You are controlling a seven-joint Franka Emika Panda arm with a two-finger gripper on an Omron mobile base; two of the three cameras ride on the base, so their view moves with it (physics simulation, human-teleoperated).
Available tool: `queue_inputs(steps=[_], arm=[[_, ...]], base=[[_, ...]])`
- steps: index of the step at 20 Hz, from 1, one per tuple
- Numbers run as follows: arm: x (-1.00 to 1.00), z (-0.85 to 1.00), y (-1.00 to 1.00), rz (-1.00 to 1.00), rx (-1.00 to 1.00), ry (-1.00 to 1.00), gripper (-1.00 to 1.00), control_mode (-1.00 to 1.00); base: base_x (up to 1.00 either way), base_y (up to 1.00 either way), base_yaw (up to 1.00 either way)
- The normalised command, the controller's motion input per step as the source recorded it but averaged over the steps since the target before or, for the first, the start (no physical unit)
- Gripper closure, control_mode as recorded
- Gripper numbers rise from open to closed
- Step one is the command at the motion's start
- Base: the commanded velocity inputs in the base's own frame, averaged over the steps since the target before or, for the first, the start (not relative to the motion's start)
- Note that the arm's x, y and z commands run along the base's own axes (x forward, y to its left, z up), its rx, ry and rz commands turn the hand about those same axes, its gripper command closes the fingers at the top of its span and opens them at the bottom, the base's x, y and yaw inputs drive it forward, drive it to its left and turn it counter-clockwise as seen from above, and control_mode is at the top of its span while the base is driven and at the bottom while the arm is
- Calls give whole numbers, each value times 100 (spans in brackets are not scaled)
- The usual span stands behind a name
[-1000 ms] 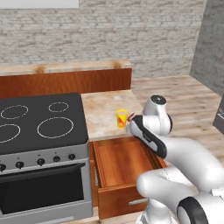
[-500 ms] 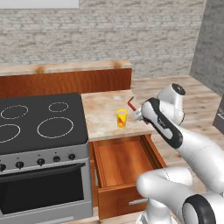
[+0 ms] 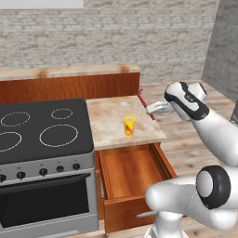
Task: Pick up the straw from the left drawer and put it inside the smoothie cup.
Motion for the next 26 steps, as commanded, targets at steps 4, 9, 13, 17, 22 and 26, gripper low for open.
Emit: queue_inputs(steps=[4,9,13,17,22,26], arm=[[49,11,0,12,29,0,100,-100],[36,0,0,6,26,-3,100,-100],[36,0,0,0,28,-5,100,-100],[32,0,0,0,21,-4,100,-100],[12,0,0,0,4,-7,100,-100],[0,0,0,5,0,-12,100,-100]], base=[[0,0,0],[0,0,0],[0,0,0],[0,0,0],[0,0,0],[0,0,0]])
